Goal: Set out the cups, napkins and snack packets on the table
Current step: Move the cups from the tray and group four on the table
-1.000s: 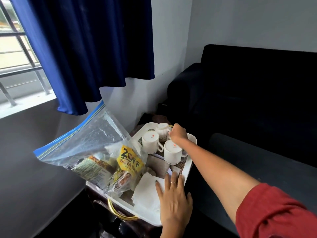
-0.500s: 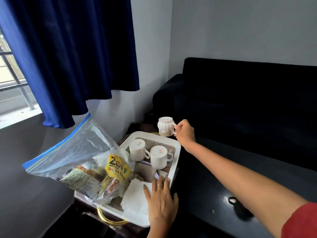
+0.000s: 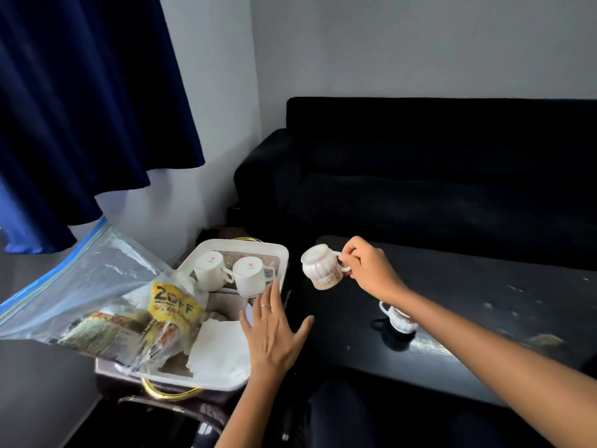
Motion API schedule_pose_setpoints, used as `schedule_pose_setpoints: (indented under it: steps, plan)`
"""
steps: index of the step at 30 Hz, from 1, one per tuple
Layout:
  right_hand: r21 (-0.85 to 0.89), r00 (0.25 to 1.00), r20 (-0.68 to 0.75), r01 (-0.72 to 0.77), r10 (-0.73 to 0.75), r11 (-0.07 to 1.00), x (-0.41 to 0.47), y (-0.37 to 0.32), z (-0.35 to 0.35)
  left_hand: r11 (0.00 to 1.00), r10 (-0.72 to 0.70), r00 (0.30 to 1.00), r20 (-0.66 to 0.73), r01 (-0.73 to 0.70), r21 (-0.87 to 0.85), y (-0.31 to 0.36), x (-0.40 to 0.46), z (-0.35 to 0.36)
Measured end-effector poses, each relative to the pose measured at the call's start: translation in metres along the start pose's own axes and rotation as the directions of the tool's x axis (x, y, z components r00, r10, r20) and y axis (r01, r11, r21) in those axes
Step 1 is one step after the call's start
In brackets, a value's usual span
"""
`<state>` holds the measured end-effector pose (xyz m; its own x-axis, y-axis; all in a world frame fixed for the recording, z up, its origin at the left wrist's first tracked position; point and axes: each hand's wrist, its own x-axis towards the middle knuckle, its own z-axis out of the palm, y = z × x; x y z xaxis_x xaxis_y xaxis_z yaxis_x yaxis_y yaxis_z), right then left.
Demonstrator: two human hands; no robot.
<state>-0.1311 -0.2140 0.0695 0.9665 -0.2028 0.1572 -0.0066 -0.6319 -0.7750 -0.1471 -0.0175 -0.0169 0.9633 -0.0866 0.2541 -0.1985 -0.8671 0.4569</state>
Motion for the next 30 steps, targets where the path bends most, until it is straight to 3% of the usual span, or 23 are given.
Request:
schedule_pose_setpoints:
  steps: [4, 7, 14, 17, 19, 21, 24, 30]
  plan:
    - [-0.248, 0.992, 0.095, 0.108, -0.087, 0.963, -0.017, 0.008, -0.011, 0.933, 0.225, 0.974, -0.017, -0.221, -0.285, 0.030, 0.000, -0.011]
    - [-0.353, 0.978, 0.151, 0.192, -0.146, 0.916, -0.026, 0.003, -0.013, 0.896, 0.316, 0.949, -0.020, -0.305, -0.323, 0.047, -0.006, -0.011]
    - [-0.434, 0.959, 0.160, 0.282, -0.235, 0.856, -0.033, -0.009, -0.013, 0.829, 0.219, 0.973, -0.073, -0.225, -0.512, 0.058, -0.013, -0.006]
    - [-0.224, 0.979, 0.101, 0.197, -0.178, 0.954, -0.032, -0.013, -0.017, 0.765, 0.094, 0.995, -0.040, -0.098, -0.636, 0.063, -0.014, -0.007]
    - [0.057, 0.994, 0.060, 0.086, -0.089, 0.995, -0.032, -0.012, -0.017, 0.646, -0.025, 0.998, 0.055, 0.058, -0.761, 0.067, -0.013, -0.007]
    - [0.217, 0.999, 0.032, -0.006, -0.001, 0.976, -0.035, -0.006, -0.017, 0.495, -0.089, 0.980, 0.178, 0.199, -0.846, 0.070, -0.010, -0.007]
    - [0.353, 0.993, 0.075, -0.109, 0.088, 0.929, -0.048, 0.008, -0.012, 0.267, -0.056, 0.928, 0.369, 0.370, -0.890, 0.073, -0.009, -0.010]
    - [0.509, 0.976, 0.177, -0.203, 0.129, 0.836, -0.081, 0.025, 0.007, 0.145, 0.046, 0.853, 0.520, 0.510, -0.848, 0.078, -0.014, -0.014]
